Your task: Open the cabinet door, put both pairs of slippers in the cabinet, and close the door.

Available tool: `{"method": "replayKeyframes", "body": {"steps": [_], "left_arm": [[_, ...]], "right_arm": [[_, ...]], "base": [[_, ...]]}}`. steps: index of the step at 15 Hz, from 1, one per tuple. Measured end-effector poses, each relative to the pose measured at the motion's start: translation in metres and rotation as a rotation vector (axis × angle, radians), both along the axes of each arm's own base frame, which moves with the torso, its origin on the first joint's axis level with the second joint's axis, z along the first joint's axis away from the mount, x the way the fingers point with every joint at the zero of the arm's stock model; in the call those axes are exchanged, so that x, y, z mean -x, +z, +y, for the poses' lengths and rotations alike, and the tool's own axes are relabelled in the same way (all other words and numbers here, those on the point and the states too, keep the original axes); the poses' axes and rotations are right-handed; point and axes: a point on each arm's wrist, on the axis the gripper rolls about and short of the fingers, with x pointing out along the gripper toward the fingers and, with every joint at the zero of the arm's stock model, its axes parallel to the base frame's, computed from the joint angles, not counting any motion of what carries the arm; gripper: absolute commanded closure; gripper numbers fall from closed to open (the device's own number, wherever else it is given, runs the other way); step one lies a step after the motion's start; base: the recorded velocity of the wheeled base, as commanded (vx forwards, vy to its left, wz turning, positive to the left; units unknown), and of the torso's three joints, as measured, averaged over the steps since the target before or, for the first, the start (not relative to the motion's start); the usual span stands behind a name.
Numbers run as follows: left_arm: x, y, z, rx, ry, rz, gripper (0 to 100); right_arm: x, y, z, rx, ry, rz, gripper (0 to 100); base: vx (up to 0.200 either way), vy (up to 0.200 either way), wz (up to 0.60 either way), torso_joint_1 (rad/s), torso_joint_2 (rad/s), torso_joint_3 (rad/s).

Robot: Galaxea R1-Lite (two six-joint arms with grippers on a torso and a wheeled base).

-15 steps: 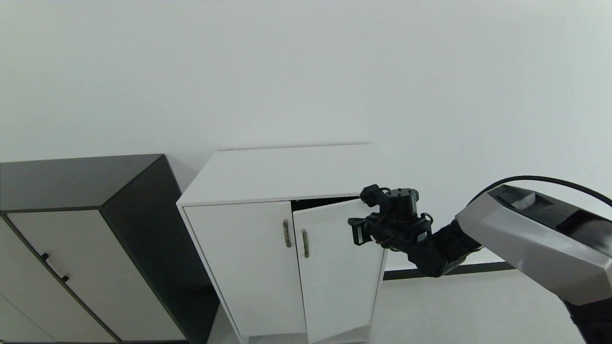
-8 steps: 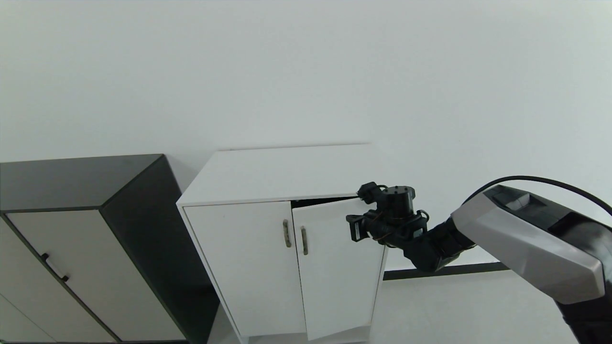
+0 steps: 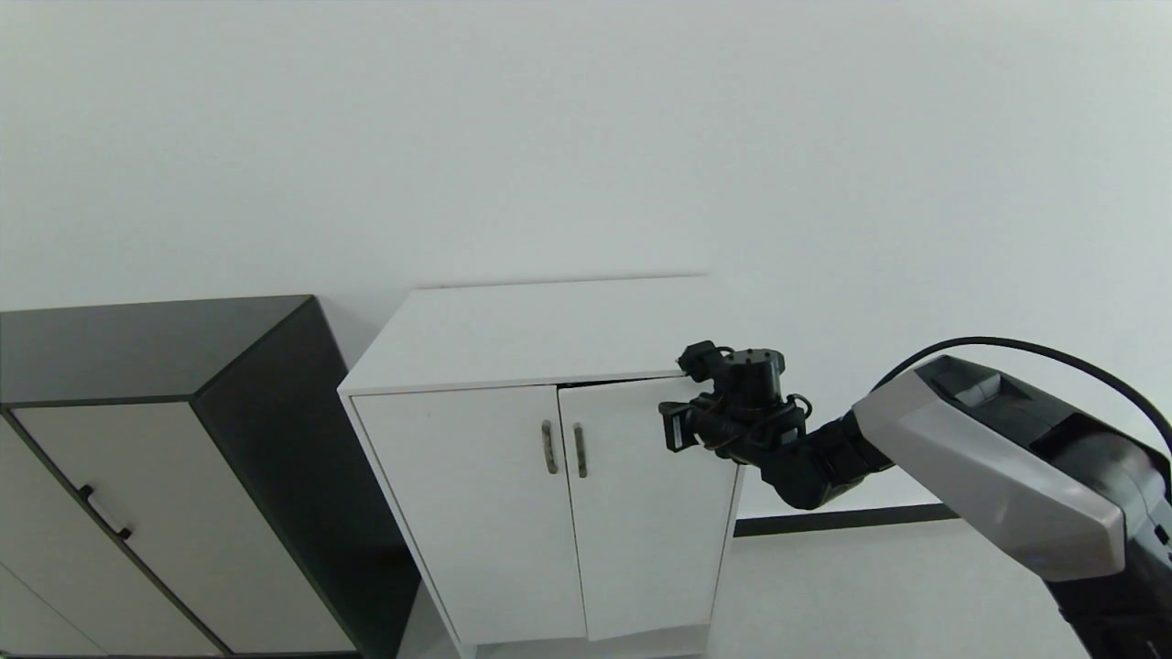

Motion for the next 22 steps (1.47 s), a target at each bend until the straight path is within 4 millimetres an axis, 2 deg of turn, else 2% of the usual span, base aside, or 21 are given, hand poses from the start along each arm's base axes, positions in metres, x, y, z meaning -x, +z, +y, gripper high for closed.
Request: {"method": "replayKeyframes", "body": {"steps": [14,18,20,22], "left_arm": [[0.0,0.0,0.0,-0.003,-0.002,0.0,100],[0.0,0.0,0.0,-0.004,-0.002,0.0,100],[0.0,0.0,0.0,-0.005,-0.002,0.0,100],[0.0,0.0,0.0,-0.005,-0.001,0.001,100]], "right_arm": [[-0.011,0.002,0.002,0.005,-0.055,-0.022,100],[0.01,0.011,-0.004,0.015,-0.047,-0.012,100],[0.027,0.021,-0.015,0.015,-0.05,-0.015,100],[0.053,0.025,-0.038,0.034,-0.065,0.013,100]], "base": [[0.0,0.0,0.0,0.0,0.0,0.0],[0.0,0.0,0.0,0.0,0.0,0.0],[0.0,0.0,0.0,0.0,0.0,0.0],[0.0,0.0,0.0,0.0,0.0,0.0]]}}
